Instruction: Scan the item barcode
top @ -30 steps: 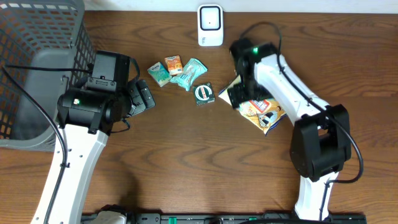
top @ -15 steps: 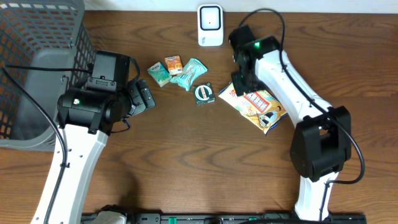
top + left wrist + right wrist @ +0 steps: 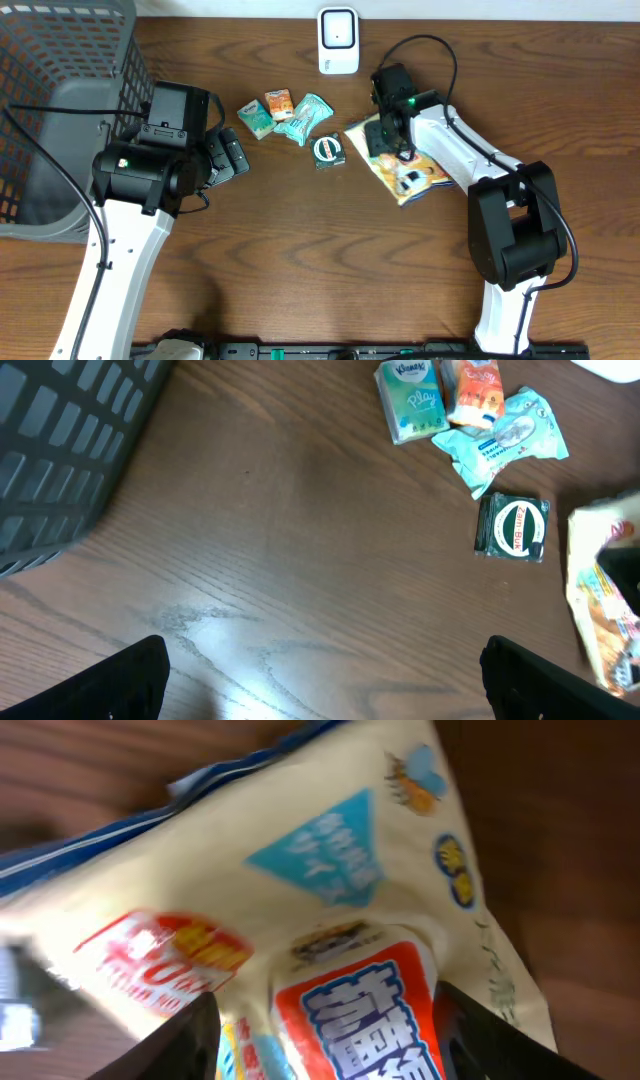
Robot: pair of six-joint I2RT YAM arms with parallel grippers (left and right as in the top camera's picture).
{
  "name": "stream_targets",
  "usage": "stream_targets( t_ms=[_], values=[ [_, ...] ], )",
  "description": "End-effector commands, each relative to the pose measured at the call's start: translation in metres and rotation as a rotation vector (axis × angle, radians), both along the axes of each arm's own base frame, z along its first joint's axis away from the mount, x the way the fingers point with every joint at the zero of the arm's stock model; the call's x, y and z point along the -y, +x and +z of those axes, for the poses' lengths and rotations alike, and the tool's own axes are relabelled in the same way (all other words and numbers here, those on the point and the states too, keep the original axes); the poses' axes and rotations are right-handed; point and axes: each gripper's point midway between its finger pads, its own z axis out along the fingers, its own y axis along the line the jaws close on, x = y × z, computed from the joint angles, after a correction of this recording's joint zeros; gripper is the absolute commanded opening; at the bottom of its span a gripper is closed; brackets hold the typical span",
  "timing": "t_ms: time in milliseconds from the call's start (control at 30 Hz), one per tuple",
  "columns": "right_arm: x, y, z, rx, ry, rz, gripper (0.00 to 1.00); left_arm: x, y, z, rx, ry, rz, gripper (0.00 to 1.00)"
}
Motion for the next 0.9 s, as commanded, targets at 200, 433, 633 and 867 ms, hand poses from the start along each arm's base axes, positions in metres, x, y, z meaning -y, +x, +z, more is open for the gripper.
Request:
stream_targets(
  t_ms=[200, 433, 633, 867],
  values=[
    [-0.022, 0.024, 0.084, 0.054, 0.069, 0.076, 0.76, -0.003, 0.0, 0.002, 0.005, 0.007, 0.01, 0.98],
    [0.012, -0.042, 0.062, -0.227, -0.073, 0.059, 0.49, -0.003, 0.0, 0.002, 0.005, 0.007, 0.01, 0.98],
    [0.031, -0.078, 0.01, -0.347, -0.143, 0.043, 0.5, -0.003, 0.0, 0.002, 0.005, 0.007, 0.01, 0.97],
    [0.09, -0.059, -0.001, -0.204, -0.415, -0.162, 0.6, -0.003, 0.0, 0.002, 0.005, 0.007, 0.01, 0.98]
  ],
)
